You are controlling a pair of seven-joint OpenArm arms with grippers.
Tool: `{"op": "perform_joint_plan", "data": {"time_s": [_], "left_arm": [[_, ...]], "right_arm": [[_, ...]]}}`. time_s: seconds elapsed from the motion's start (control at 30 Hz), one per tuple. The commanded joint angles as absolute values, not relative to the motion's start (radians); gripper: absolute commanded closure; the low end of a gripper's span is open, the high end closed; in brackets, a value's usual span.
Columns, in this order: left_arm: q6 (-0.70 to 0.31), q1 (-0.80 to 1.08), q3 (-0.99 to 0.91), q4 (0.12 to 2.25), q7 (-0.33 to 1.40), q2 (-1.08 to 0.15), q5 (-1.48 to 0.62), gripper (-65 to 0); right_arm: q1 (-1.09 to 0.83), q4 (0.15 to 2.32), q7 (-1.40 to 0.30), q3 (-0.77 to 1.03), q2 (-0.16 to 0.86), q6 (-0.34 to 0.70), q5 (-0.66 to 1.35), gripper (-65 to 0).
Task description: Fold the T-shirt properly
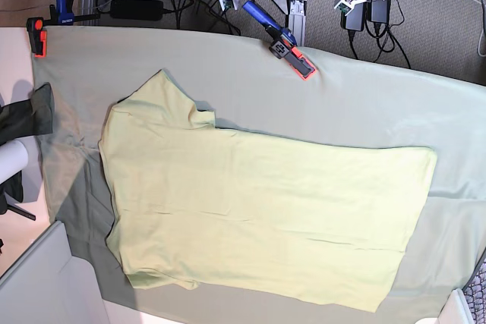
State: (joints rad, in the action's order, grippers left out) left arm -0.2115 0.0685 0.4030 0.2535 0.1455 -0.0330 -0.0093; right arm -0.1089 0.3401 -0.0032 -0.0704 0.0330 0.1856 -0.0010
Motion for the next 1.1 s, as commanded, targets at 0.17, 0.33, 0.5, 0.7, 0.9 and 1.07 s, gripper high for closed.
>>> {"op": "perform_joint_plan", "data": {"time_s": [0.17, 0.33, 0.5, 0.7, 0.9, 1.07], "left_arm": [[-0.221, 0.067, 0.405, 0.260, 0.159, -0.031, -0.010, -0.8], [-0.221, 0.070, 0.405, 0.260, 0.161, -0.031, -0.010, -18.7], [-0.221, 0.070, 0.405, 0.261, 0.161, -0.031, -0.010, -21.9], [-0.221, 0.070, 0.405, 0.261, 0.157, -0.030, -0.010, -19.7], [-0.221, 0.070, 0.405, 0.261, 0.157, -0.030, -0.010, -1.7], [-0.221, 0.070, 0.405, 0.261, 0.157, -0.030, -0.010, -1.3]], "right_arm": [[-0.114, 0.344, 0.007, -0.072, 0.036, 0.175, -0.004, 0.0], [-0.114, 0.345, 0.007, -0.072, 0.036, 0.175, -0.004, -26.5], [-0.114, 0.345, 0.007, -0.072, 0.036, 0.175, -0.004, -42.4], [-0.114, 0.345, 0.007, -0.072, 0.036, 0.175, -0.049, -42.1], [-0.114, 0.345, 0.007, -0.072, 0.036, 0.175, -0.176, -22.5], [-0.114, 0.345, 0.007, -0.072, 0.036, 0.175, -0.176, -0.5]]}}
